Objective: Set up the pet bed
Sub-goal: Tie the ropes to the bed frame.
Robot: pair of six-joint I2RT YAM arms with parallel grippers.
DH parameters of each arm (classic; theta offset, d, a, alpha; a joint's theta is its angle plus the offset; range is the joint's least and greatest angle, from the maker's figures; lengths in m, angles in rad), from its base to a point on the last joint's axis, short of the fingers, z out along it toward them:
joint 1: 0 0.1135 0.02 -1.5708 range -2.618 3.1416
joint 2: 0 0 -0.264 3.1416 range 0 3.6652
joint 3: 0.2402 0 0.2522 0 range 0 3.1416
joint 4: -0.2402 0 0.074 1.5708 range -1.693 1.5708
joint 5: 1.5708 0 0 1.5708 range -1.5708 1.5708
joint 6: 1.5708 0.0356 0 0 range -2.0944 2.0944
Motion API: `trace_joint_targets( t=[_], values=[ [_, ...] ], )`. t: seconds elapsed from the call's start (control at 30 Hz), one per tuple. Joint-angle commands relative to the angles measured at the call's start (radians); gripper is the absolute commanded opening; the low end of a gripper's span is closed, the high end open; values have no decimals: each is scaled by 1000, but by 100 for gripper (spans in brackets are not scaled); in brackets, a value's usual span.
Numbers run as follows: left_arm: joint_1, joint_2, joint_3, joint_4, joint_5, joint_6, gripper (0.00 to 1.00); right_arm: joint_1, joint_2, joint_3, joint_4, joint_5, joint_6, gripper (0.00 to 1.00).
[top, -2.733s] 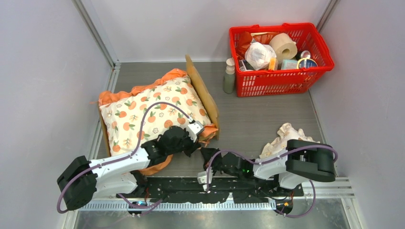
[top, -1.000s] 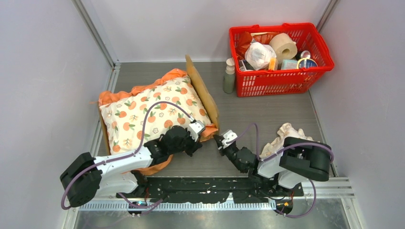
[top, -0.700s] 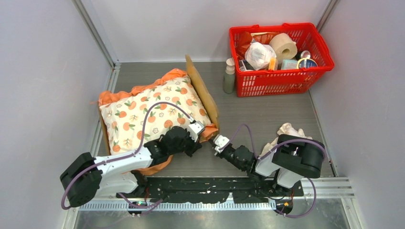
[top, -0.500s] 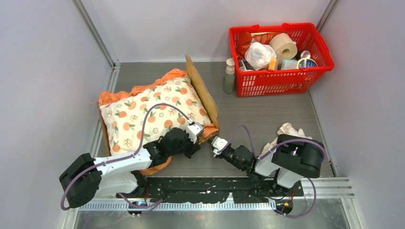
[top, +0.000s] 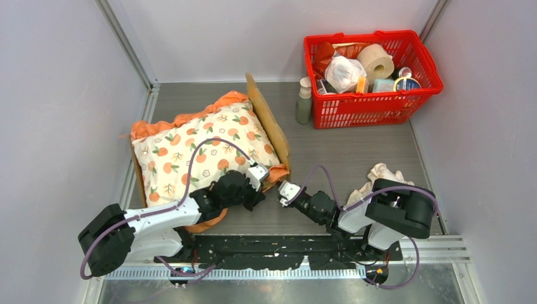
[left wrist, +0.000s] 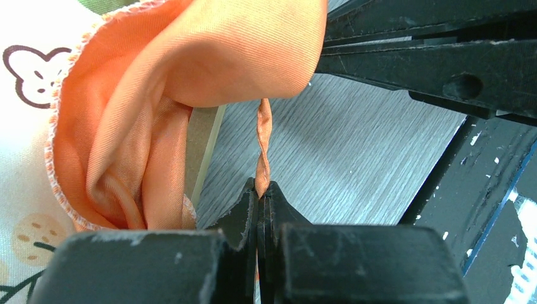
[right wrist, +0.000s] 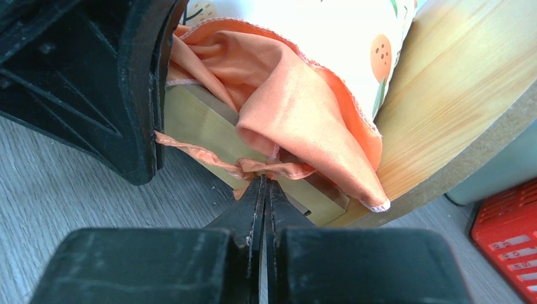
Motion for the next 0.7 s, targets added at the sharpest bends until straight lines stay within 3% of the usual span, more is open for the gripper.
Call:
trace_joint_targets(
  t=[0.0,0.2,0.67],
  values=[
    [5,-15,1,46,6,-11,0,-2,-13,21,45,-44,-87,5],
    [5,-23,-10,39,4,-13,0,-3,27,30,102,-139,-141,5],
    [5,-50,-27,31,0,-23,0,-3,45,5,170,-164,-290,5]
  ],
)
